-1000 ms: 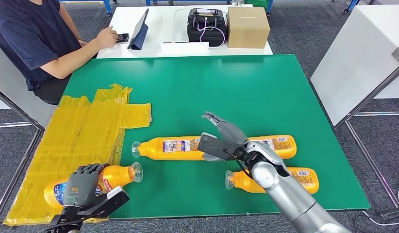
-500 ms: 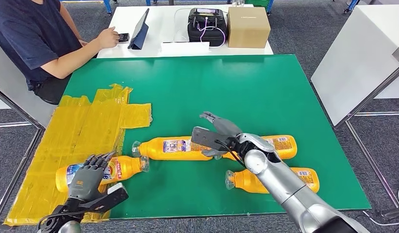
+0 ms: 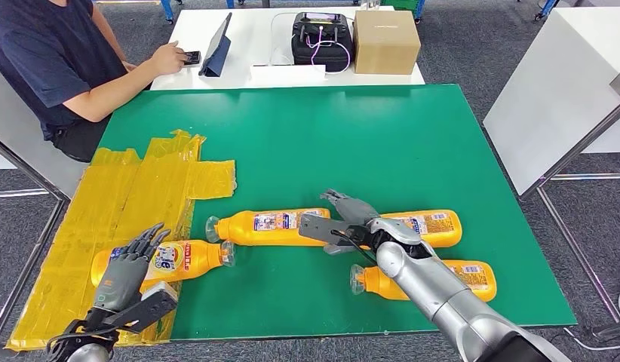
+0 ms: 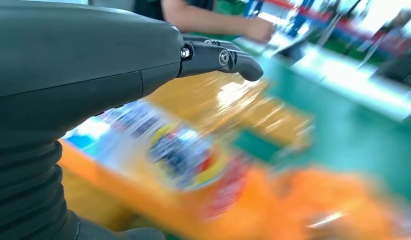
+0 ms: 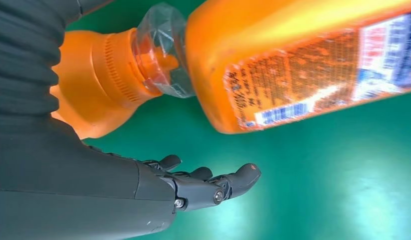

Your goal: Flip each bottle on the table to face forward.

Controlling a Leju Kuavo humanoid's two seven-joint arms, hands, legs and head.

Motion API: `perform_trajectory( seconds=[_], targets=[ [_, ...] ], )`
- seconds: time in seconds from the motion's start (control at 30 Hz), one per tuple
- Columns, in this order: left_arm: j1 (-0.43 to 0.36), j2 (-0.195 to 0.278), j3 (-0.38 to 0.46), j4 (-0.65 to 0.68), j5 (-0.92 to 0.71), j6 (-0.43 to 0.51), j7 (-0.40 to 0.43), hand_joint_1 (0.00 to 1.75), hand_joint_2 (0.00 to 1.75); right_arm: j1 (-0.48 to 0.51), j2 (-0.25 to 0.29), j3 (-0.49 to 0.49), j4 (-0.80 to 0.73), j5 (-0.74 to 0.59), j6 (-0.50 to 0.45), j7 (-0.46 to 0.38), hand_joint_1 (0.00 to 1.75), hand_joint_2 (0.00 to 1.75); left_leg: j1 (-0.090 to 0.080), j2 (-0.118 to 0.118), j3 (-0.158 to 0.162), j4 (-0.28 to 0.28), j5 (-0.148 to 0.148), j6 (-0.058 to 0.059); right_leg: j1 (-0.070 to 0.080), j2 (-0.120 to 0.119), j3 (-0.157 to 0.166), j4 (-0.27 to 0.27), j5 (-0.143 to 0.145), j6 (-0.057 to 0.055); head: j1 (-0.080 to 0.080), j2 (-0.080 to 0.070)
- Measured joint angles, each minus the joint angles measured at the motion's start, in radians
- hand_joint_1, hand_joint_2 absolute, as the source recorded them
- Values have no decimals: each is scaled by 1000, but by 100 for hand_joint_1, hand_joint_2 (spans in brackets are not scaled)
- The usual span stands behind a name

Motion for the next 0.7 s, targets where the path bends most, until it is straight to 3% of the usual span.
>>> perform_trajectory(
  seconds=[0.13, 0.37, 0.7],
  targets=[
    [11, -45, 16, -79, 66, -16, -21, 0, 175, 2, 2, 7, 11, 21, -9, 5, 0, 175, 0, 0, 0, 0, 0, 0, 0, 0, 0, 0, 0, 0, 0, 0],
    [21, -73, 32, -121, 87, -17, -35, 0, 175, 3, 5, 14, 21, 37, -14, 9, 0, 175, 0, 0, 0, 0, 0, 0, 0, 0, 0, 0, 0, 0, 0, 0],
    [34, -178, 64, -222, 243, -68, -80, 0, 175, 8, 58, 14, 21, 229, -68, 52, 0, 175, 0, 0, 0, 0, 0, 0, 1, 0, -1, 0, 0, 0, 0, 0]
  ],
)
